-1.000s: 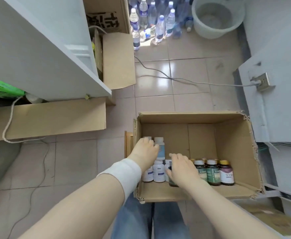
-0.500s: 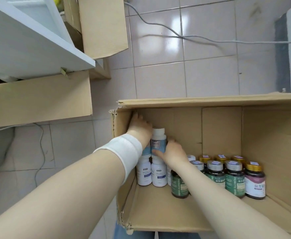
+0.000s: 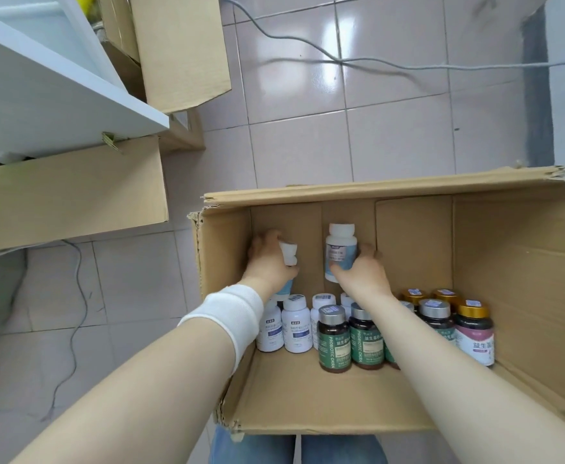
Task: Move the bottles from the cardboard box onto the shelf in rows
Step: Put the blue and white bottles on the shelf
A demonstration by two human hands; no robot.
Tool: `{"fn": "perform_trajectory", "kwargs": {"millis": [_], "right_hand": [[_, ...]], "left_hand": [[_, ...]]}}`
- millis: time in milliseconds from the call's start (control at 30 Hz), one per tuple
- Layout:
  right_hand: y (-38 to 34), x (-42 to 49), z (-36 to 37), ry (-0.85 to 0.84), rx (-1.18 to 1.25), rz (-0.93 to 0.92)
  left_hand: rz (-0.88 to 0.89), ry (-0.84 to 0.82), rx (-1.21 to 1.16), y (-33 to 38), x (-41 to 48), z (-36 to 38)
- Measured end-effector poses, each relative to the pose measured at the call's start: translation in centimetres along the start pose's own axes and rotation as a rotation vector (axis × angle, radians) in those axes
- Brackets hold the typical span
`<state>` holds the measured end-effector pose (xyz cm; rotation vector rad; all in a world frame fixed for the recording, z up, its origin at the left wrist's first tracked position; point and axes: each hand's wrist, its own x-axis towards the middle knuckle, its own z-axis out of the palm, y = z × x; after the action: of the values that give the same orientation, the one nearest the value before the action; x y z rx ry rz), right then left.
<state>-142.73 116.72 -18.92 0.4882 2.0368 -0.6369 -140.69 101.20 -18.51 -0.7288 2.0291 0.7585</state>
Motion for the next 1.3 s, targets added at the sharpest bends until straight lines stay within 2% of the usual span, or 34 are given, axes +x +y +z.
{"fn": "perform_trajectory", "kwargs": {"millis": [133, 233, 333, 467, 567, 667, 833, 933, 1100, 1300], "right_hand": [[-0.4, -0.1, 0.8, 0.084, -0.082, -0.058], [-0.8, -0.3, 0.7, 0.033, 0.011, -0.039], [-0.9, -1.9, -1.1, -0.008, 0.170, 0.012], [-0.2, -7.4, -5.0, 0.023, 0.327, 0.009], [0.7, -13.2, -7.4, 0.044, 0.451, 0.003], [1.9, -19.4, -8.4, 0.026, 0.702, 0.032], [4.8, -29.9, -7.3, 0.049, 1.258, -0.037], [7.0, -36.6, -5.9, 0.094, 1.485, -0.131], [12.8, -46.7, -2.9, 0.276, 1.701, -0.239], [20.9, -58.2, 0.9, 0.578, 1.756, -0.356]], "left_hand": [[-0.048, 0.108, -0.051, -0.5, -0.1, 1.2], [-0.068, 0.160, -0.096, -0.2, -0.8, 1.3], [-0.083, 0.159, -0.340, 1.0, -3.1, 0.1], [0.024, 0.125, -0.573, 2.6, -8.9, -2.5], [0.120, 0.070, -0.644, 4.0, -14.1, -4.3], [0.219, -0.022, -0.695, 5.0, -19.7, -5.5], [0.415, -0.184, -0.670, 5.8, -28.1, -6.3], [0.557, -0.293, -0.571, 6.4, -33.1, -6.2], [0.751, -0.449, -0.442, 6.7, -42.2, -3.8], [1.015, -0.607, -0.283, 6.5, -54.7, 3.2]]}}
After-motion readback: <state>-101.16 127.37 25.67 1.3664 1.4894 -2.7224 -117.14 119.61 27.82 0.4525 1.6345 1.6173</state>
